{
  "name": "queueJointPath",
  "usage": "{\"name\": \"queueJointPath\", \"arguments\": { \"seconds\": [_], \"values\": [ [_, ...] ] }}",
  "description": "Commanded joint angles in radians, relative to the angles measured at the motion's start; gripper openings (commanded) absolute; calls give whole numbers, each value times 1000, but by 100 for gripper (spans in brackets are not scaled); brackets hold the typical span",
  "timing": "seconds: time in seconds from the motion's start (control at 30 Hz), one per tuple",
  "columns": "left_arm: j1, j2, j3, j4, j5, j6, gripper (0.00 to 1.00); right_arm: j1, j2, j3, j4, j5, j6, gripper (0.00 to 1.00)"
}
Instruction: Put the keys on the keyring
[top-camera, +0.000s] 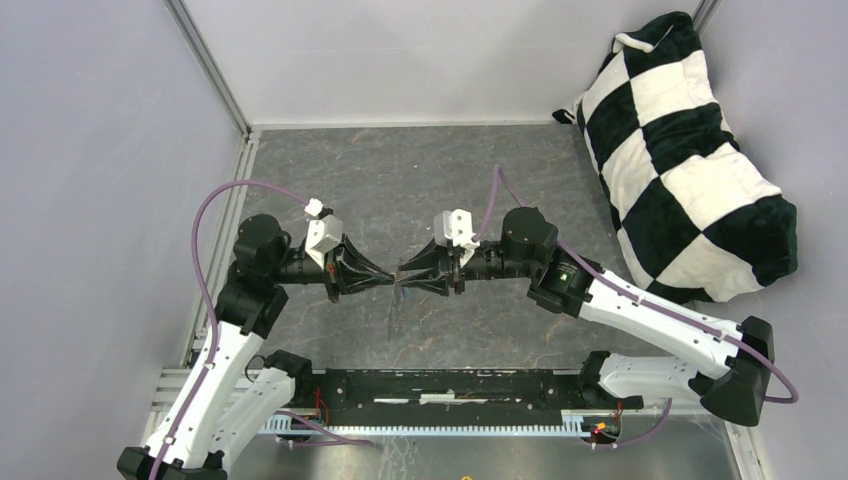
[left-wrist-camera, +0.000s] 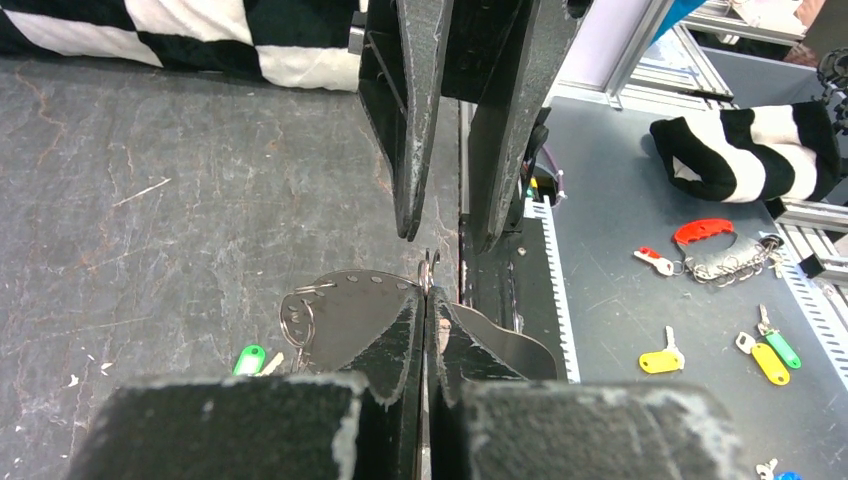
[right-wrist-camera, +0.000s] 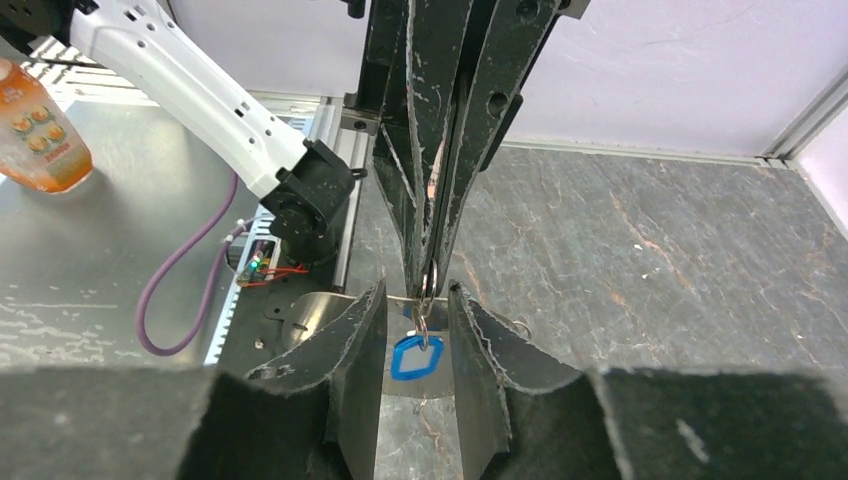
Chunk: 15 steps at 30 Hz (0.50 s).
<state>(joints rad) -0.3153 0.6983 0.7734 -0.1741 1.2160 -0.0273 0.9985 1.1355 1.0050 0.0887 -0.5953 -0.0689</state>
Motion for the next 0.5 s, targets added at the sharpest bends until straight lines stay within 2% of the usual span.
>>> {"name": "queueJointPath", "arguments": {
  "seconds": [0.0, 0.33, 0.47],
  "values": [
    [2, -4, 42, -18, 21, 51, 2, -3, 11, 1, 76, -25, 46, 34],
    [2, -8, 41, -38, 16, 76, 2, -3, 37, 1, 43, -9, 55, 38],
    [3, -10, 41, -44, 16, 82, 2, -3, 33, 8, 45, 7, 57, 23]
  ]
}}
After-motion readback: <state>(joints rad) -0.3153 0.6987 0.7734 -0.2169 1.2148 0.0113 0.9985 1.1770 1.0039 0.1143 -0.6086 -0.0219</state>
